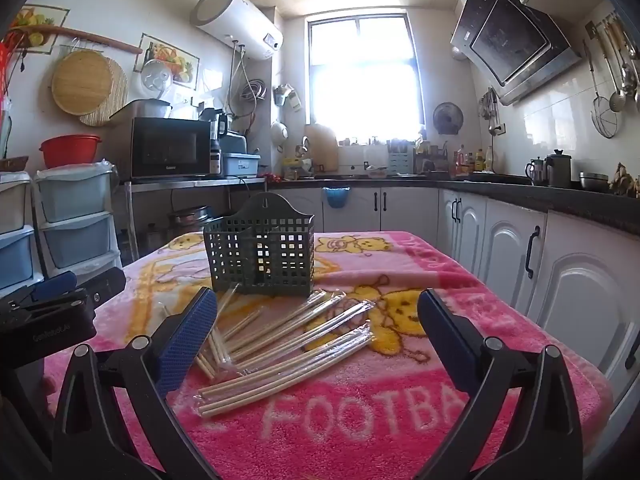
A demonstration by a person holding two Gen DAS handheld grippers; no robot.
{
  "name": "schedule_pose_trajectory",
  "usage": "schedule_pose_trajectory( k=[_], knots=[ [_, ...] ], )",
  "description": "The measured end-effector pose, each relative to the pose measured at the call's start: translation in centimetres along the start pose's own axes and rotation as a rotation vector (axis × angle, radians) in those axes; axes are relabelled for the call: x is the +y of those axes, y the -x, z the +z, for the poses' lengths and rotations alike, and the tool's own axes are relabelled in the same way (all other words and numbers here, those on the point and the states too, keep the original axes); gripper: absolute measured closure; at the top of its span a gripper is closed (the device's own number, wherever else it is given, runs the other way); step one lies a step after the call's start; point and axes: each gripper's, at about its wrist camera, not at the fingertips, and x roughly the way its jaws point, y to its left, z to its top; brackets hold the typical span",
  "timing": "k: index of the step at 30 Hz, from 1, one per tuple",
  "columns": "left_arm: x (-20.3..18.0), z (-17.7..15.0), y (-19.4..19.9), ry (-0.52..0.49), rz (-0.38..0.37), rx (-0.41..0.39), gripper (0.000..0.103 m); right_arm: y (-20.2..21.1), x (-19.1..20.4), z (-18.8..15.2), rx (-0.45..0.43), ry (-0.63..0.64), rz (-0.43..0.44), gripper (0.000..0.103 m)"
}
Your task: Organize utensils
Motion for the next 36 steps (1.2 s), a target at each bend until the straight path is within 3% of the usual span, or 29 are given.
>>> schedule_pose_trajectory(
  k=[36],
  knots=[
    [0.0,-0.3,-0.2,-0.001,-0.005,0.009,0.01,0.8,0.2,0.7,-0.023,0.025,-0.018,0.006]
  ],
)
